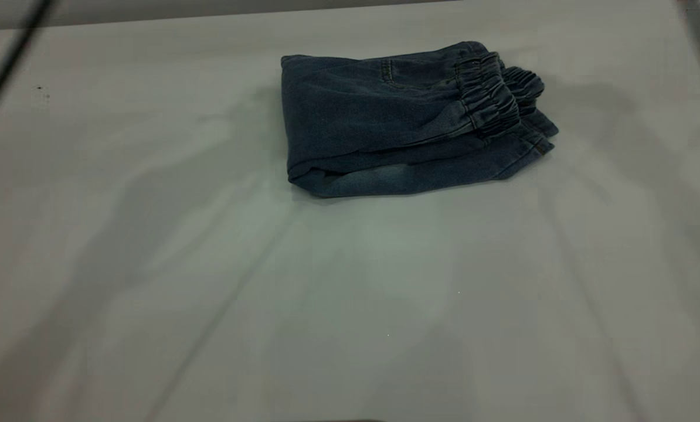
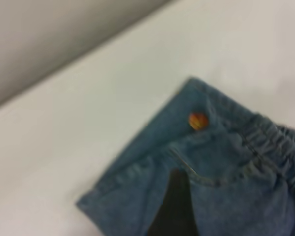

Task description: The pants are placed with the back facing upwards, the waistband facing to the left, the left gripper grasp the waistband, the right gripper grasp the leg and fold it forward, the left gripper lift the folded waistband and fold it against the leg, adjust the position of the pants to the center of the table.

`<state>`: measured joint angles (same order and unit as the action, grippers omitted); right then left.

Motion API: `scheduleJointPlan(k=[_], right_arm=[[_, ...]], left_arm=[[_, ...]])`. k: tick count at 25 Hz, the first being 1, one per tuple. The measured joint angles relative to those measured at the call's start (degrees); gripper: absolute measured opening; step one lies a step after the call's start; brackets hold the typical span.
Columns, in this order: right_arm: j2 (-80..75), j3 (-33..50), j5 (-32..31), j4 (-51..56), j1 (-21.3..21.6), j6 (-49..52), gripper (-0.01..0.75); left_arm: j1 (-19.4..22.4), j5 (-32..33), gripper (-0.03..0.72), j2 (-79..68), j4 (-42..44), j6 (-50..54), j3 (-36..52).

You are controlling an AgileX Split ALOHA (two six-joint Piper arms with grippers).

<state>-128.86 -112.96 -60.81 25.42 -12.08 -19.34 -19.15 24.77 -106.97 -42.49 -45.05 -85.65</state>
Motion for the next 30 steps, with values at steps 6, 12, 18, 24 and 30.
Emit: scheduleJointPlan(k=[6,12,18,24,30], right_arm=[[-5.97,0.00,1.42,-17.71,-9.33,16.64,0.454],[-11.45,0.00,0.09,-21.30,-10.46,23.79,0.454],[-14.91,-0.51,-6.95,-15.78,-10.46,24.77,0.454],[-15.34,-0.52,-8.36,-5.92,-13.09,22.07,0.454],[-13.98,-0.52,-8.40,-9.75,-14.30,22.16,0.436]], left_arm=[[0.06,1.55,0.573,2.52,0.18,0.41,0.00],[0.06,3.73,0.573,2.54,0.32,0.57,0.00],[0.06,4.23,0.573,2.54,0.37,0.57,0.00],[0.06,4.29,0.573,2.54,1.18,0.57,0.00],[0.70,7.31,0.573,3.77,4.12,0.57,0.00]])
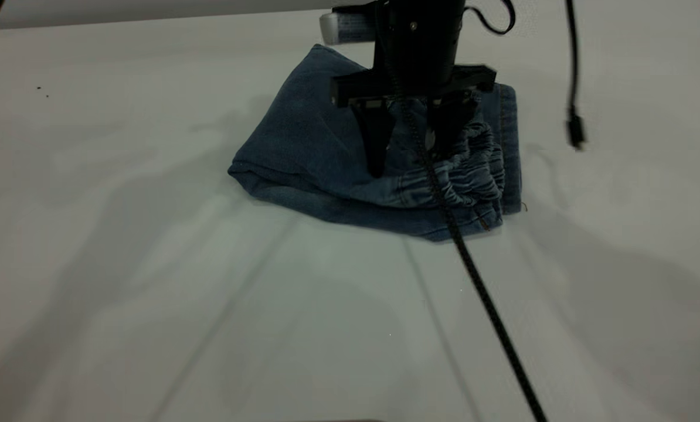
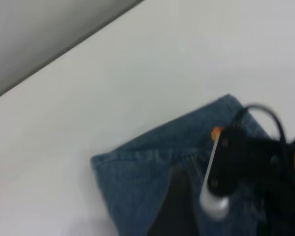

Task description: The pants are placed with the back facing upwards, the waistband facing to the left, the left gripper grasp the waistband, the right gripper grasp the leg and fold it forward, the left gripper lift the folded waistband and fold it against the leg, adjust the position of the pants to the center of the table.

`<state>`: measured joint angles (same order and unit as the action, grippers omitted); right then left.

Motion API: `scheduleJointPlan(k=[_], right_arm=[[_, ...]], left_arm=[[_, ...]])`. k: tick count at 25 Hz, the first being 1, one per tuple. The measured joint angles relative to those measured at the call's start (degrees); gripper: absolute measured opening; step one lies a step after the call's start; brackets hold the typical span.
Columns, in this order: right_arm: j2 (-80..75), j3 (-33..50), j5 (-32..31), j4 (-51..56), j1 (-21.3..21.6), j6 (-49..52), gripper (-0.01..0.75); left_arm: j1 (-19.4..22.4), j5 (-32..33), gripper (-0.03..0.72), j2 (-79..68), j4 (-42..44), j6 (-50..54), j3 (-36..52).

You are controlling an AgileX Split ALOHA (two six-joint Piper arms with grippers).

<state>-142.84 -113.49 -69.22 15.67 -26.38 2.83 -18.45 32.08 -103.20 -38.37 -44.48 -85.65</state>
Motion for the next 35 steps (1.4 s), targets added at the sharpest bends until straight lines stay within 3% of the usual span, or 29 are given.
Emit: scheduleJointPlan(k=[7,15,20,29,35], right_arm=[[15.06,0.05,-0.30,-2.83,0.05,-0.52,0.400],[42.43,6.67,-1.54,-4.48,0.05,-2.83,0.399],[61.89,20.65,-2.23,-8.38,0.05,-3.46,0.399],[98.42,54.90,-0.20,-14.53,0.05,1.18,0.404],[114.93,73.73,2.03,-17.44,0.05,4.02,0.466]], left_arm=[[4.72,11.85,0.573,11.36,9.94,5.99,0.05],[5.54,35.06,0.572,24.14,26.41,17.89,0.05],[5.54,35.06,0.569,30.57,31.35,23.63,3.66],[5.54,35.06,0.570,44.74,31.12,27.88,25.95],[5.54,35.06,0.570,56.85,28.27,32.14,38.40]])
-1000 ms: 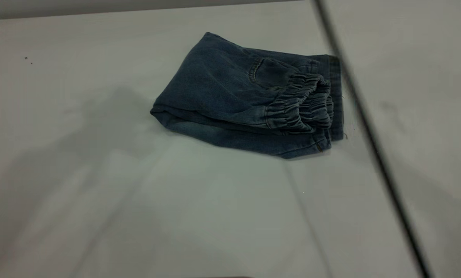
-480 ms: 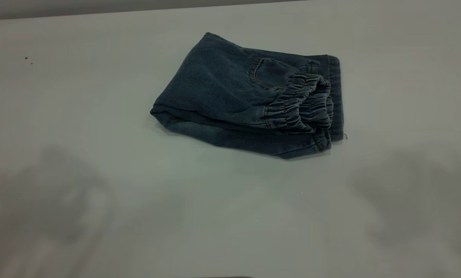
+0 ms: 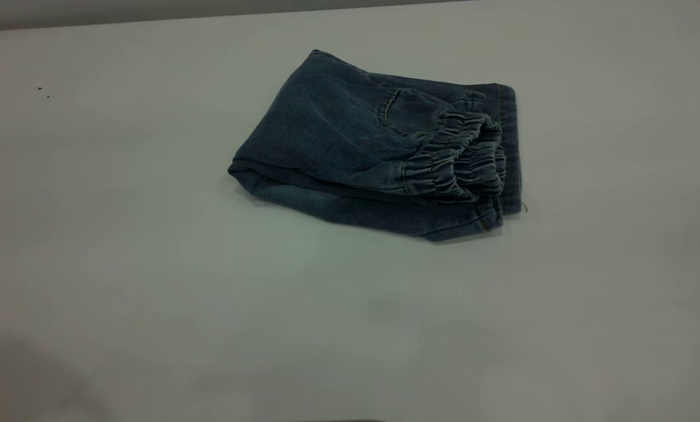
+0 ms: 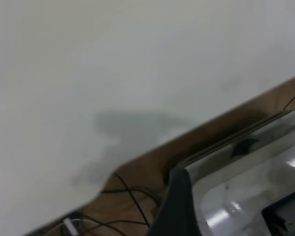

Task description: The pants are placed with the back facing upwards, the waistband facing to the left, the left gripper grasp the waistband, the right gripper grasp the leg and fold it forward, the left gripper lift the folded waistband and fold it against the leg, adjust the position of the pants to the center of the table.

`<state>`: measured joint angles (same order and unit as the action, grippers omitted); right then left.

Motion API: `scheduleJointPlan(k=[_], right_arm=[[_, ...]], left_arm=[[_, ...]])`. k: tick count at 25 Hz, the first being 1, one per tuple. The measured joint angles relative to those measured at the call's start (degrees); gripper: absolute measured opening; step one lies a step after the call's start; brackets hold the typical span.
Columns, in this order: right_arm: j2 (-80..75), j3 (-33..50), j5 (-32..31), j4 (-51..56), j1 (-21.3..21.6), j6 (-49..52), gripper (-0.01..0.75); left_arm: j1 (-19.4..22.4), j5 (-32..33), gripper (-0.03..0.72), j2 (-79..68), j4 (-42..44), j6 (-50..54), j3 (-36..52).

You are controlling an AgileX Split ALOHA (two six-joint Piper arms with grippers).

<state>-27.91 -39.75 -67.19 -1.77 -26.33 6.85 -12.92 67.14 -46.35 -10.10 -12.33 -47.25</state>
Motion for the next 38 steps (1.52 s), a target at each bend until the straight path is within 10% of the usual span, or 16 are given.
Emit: scheduleJointPlan(k=[12,33,38], right_arm=[[10.57,12.56,2.29,4.34,0.00,-1.72,0.486],[10.94,13.01,2.86,4.36,0.06,-1.91,0.487],[13.26,13.01,2.91,4.74,9.78,-1.91,0.487]], left_arm=[[0.00,-4.28,0.570,25.86,8.06,8.22,17.85],[0.00,-3.18,0.570,30.95,10.65,10.98,19.17],[1.03,-3.18,0.570,31.32,10.65,10.98,19.17]])
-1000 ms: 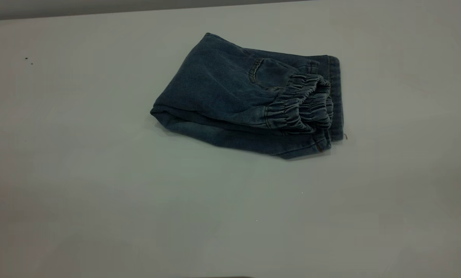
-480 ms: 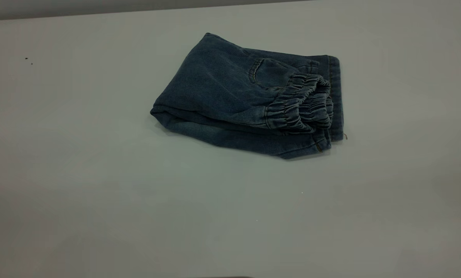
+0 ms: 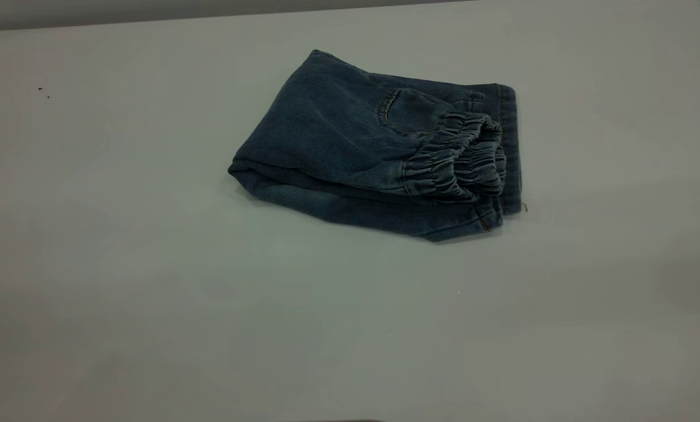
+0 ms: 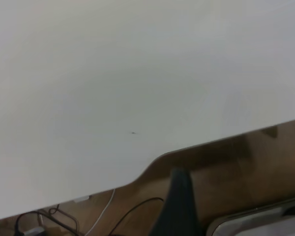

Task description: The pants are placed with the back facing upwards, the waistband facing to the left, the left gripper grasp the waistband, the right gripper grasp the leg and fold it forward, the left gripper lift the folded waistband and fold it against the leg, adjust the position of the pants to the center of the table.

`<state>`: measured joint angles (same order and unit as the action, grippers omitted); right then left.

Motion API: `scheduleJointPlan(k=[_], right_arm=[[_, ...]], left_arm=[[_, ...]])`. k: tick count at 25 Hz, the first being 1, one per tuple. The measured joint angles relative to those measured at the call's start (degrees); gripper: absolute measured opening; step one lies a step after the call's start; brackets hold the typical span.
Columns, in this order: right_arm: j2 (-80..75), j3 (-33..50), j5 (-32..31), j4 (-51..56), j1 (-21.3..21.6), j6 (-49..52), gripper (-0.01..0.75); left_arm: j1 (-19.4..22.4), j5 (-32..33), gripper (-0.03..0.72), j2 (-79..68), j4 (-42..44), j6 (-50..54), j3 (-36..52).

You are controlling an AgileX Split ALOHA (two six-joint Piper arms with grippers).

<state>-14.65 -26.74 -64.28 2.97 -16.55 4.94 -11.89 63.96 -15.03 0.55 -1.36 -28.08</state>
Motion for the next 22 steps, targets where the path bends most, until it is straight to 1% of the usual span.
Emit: scheduleJointPlan(k=[3,4,7,11,16,22], right_arm=[[3.39,0.00,0.00,-0.06,9.20,0.00,0.487],[5.29,0.00,0.00,-0.06,11.57,0.00,0.487],[10.81,0.00,-0.13,-0.06,15.45,0.00,0.487],[15.05,0.00,-0.30,-0.01,16.34,0.00,0.487],[15.28,0.00,-0.30,-0.01,16.42,0.00,0.487],[15.28,0.00,-0.37,0.03,16.48,0.00,0.487]], left_arm=[[3.84,-0.05,0.570,1.67,0.00,0.00,0.00],[5.22,-0.05,0.570,2.35,0.00,0.00,0.00],[8.05,-0.05,0.570,5.33,0.00,-0.05,0.00],[9.71,0.07,0.570,10.12,0.00,-0.05,0.00],[9.70,0.32,0.570,15.66,0.00,-0.05,0.00],[9.70,0.43,0.570,16.07,0.00,-0.05,0.00]])
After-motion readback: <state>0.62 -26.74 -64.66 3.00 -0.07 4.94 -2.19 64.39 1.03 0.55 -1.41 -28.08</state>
